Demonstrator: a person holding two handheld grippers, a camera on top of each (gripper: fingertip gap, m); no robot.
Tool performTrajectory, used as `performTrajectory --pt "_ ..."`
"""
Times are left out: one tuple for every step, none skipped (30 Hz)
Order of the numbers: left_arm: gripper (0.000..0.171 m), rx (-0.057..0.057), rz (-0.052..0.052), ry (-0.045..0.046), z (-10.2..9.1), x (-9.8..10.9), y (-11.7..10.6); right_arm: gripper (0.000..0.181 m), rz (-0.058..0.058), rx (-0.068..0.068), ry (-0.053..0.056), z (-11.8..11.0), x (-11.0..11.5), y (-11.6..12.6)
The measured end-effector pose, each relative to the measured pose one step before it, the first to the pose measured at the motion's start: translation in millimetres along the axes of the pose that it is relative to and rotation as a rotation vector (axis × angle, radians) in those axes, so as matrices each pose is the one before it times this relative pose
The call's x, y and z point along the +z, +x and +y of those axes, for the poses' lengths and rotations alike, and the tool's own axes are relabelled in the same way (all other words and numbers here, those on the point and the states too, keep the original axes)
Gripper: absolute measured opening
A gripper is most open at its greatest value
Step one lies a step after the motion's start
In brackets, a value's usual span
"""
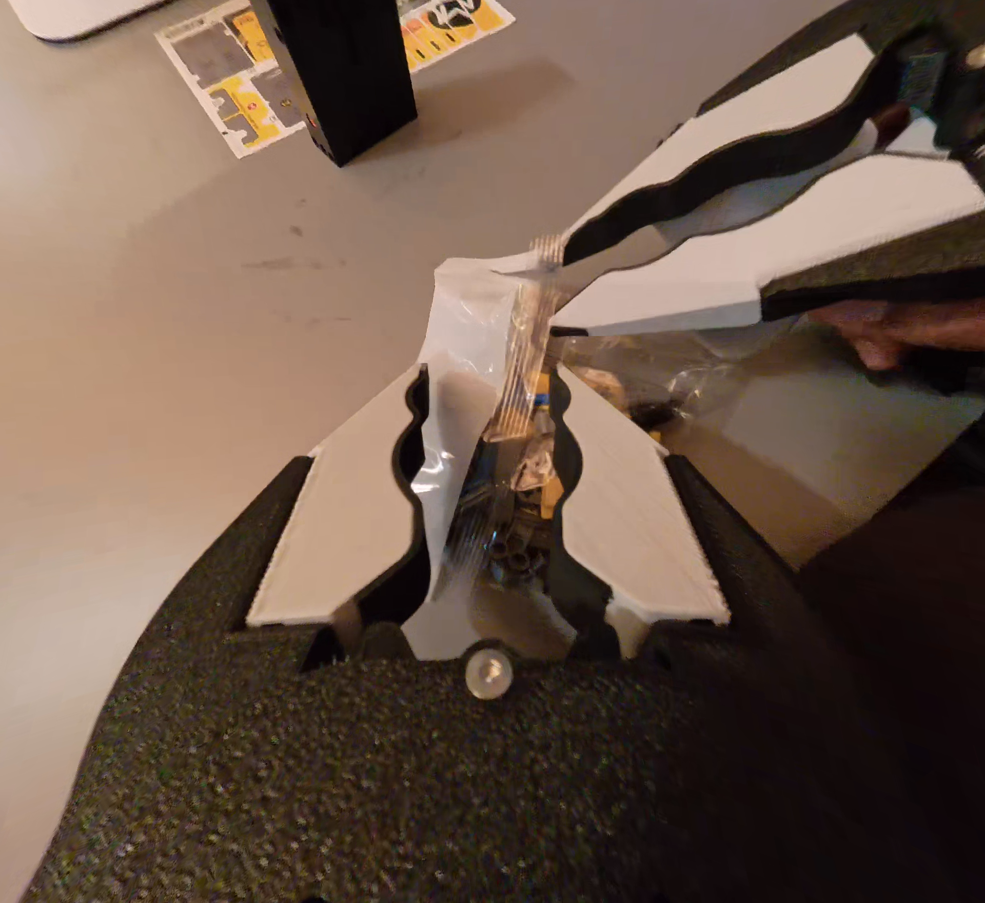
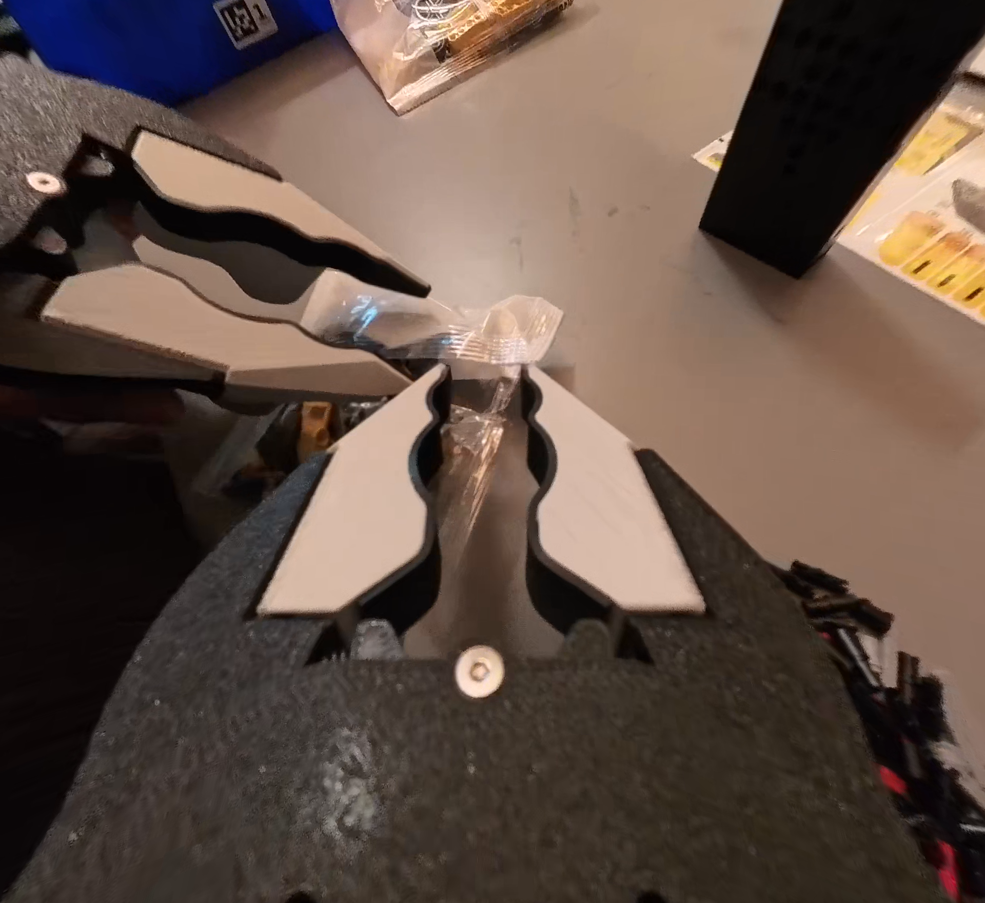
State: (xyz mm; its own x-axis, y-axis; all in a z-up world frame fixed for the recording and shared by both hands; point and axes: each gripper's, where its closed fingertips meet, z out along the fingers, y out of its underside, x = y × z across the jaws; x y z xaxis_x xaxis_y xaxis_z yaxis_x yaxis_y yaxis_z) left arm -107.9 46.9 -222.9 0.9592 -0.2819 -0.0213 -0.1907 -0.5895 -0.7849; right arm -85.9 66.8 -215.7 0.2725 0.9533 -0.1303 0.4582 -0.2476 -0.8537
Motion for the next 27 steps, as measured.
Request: performTrajectory --pt "0.044 0.001 0.0054 0.01291 -2.39 -0.11 -0.47 0.026 0.0102 -0.0288 -0.0076 -0.19 1.2 -0.11" --pt "0.043 0.0049 0.0117 0.00778 -1.83 -0.11 0.04 0.026 0.0104 -0.0244 -0.0094 0.37 0.88 -0.04" --pt "0.042 0.0044 -0.0087 0.00483 -1.33 -0.09 -3.02 0.026 0.014 -0.0203 -0.0073 0.16 -0.13 0.53" --pt "0.04 0.0107 -0.0102 0.00379 -1.12 -0.27 -3.11 0.026 0.0091 -0.0173 -0.0035 0.08 -1.09 -0.11" --pt "0.032 0.0148 0.0002 0.0024 -0.89 -0.59 -1.27 0.025 0.0068 -0.0121 -0.0004 -0.05 -1.84 -0.22" --pt "0.017 0.0118 0.0004 0.00325 -0.57 -0.8 -0.88 0.026 0.0019 -0.0089 0.0025 -0.08 -2.29 -0.48" --pt "0.012 0.0105 -0.002 -0.00071 0.69 -0.36 -0.91 0.026 -0.0083 -0.0079 0.0037 -0.13 -2.43 -1.4" --pt "0.01 0.0068 0.0013 -0.0059 1.85 -0.09 -0.64 0.026 -0.0199 -0.0051 0.0041 -0.51 -2.3 -2.58" --pt "0.009 -0.003 0.0123 -0.00059 1.28 -0.34 0.73 0.026 -0.0323 -0.0009 0.0056 -1.31 -2.09 -3.75" --pt "0.008 -0.0147 0.0204 0.00455 0.53 -0.55 1.41 0.026 -0.0447 0.0041 0.0087 -2.46 -1.84 -5.21" --pt "0.007 -0.0232 0.0214 0.00703 -0.03 -0.5 1.07 0.026 -0.0478 0.0086 0.0147 -3.99 -1.44 -5.56" --pt "0.006 -0.0258 0.0235 0.00848 -0.45 -0.51 1.1 0.026 -0.0563 0.0042 0.0176 -4.92 -0.86 -6.88" --pt "0.004 -0.0254 0.03 0.00925 -0.77 -0.46 1.83 0.028 -0.0592 -0.0018 0.0109 -4.53 0.15 -7.29" --pt "0.0 -0.0204 0.0384 0.00775 -0.96 -0.67 2.71 0.031 -0.051 -0.0067 -0.0055 -2.54 1.48 -5.93" --pt "0.0 -0.0098 0.0561 0.01211 -1.86 -1.04 5.38 0.034 -0.0379 -0.015 -0.0235 0.13 2.33 -3.95" --pt "0.0 -0.0111 0.0652 0.01105 -1.98 -1.45 6.73 0.036 -0.0168 -0.0227 -0.0315 1.68 2.98 -0.72" --pt "0.0 -0.0202 0.0485 0.00616 -1.52 -1.31 3.94 0.036 0.0018 -0.0274 -0.0354 3.07 3.24 2.24" --pt "0.0 -0.0248 0.0219 0.00353 -1.09 -1.19 -0.27 0.037 -0.0056 -0.0254 -0.0427 4.82 3.83 0.95" --pt "0.0 -0.0231 0.008 0.00652 -1.07 -1.09 -2.58 0.037 -0.0267 -0.0133 -0.0527 6.63 4.46 -1.99" --pt "0.0 -0.0227 0.0067 0.00633 -0.86 -1.22 -3.07 0.037 -0.026 -0.0018 -0.048 6.0 4.91 -2.18" --pt "0.0 -0.0257 0.0162 0.00799 -1.25 -1.33 -1.77 0.037 -0.017 -0.0021 -0.0294 3.68 4.58 -1.58" --pt "0.0 -0.026 0.0252 0.01142 -1.66 -1.49 -0.52 0.037 -0.0104 -0.0075 -0.0182 1.88 3.71 -1.38" --pt "0.0 -0.027 0.0258 0.01109 -1.65 -1.57 -0.13 0.036 0.0046 -0.0088 -0.0024 -0.68 2.21 0.32" --pt "0.0 -0.0245 0.0133 0.01062 -1.47 -1.44 -1.96 0.031 0.0032 -0.0062 0.0092 -2.61 0.78 -0.06" --pt "0.0 -0.0182 -0.005 0.00831 -1.27 -1.63 -4.44 0.019 -0.0079 -0.0032 0.0145 -3.04 -0.32 -1.57" --pt "0.0 -0.0103 -0.0137 0.00688 -1.34 -1.88 -5.55 0.012 -0.0019 0.0018 0.0175 -3.12 -0.51 -0.37" --pt "0.0 -0.0077 -0.0181 0.00659 -1.72 -1.94 -5.75 0.003 -0.0012 0.0025 0.0147 -2.03 -0.64 -0.13"
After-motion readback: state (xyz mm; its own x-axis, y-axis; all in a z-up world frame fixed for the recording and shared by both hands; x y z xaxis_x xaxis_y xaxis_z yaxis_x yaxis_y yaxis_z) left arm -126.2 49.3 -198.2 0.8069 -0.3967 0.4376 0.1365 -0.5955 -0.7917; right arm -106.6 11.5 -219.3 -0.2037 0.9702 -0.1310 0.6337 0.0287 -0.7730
